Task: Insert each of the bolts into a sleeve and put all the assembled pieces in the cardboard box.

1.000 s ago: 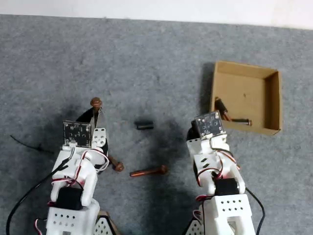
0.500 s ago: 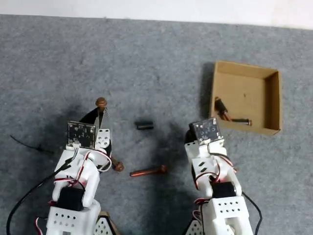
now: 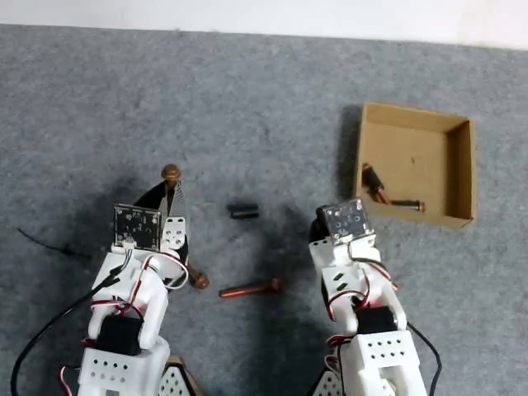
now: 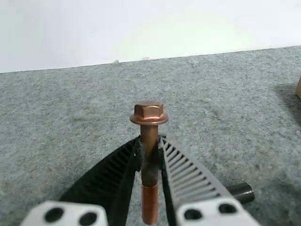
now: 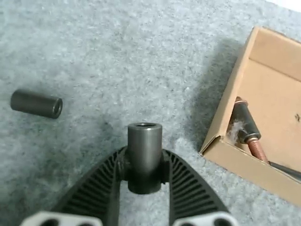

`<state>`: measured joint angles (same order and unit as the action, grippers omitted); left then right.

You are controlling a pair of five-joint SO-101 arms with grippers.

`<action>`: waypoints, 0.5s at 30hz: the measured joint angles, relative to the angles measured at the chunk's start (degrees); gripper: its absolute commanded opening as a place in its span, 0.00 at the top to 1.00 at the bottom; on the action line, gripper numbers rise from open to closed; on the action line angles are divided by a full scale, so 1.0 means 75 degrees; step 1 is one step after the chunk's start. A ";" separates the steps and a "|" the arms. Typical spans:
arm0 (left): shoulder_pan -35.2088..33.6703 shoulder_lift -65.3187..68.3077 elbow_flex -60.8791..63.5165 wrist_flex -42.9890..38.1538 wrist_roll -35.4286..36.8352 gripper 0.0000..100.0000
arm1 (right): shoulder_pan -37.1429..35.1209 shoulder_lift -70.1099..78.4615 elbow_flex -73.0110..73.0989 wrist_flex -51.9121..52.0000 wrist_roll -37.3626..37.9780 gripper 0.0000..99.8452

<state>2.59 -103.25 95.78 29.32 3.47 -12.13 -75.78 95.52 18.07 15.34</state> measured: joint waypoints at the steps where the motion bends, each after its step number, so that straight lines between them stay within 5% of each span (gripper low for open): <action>1: 0.0000 0.0000 0.0000 0.0000 0.0000 0.99 | 0.0000 0.0000 0.0000 0.0000 0.0000 0.99; 15: 0.0715 0.0000 0.0000 -0.0070 0.0000 0.99 | 0.0000 0.0000 0.0000 0.0000 0.0000 0.99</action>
<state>7.96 -103.25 95.78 28.79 3.47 -12.13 -75.78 95.52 18.07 15.34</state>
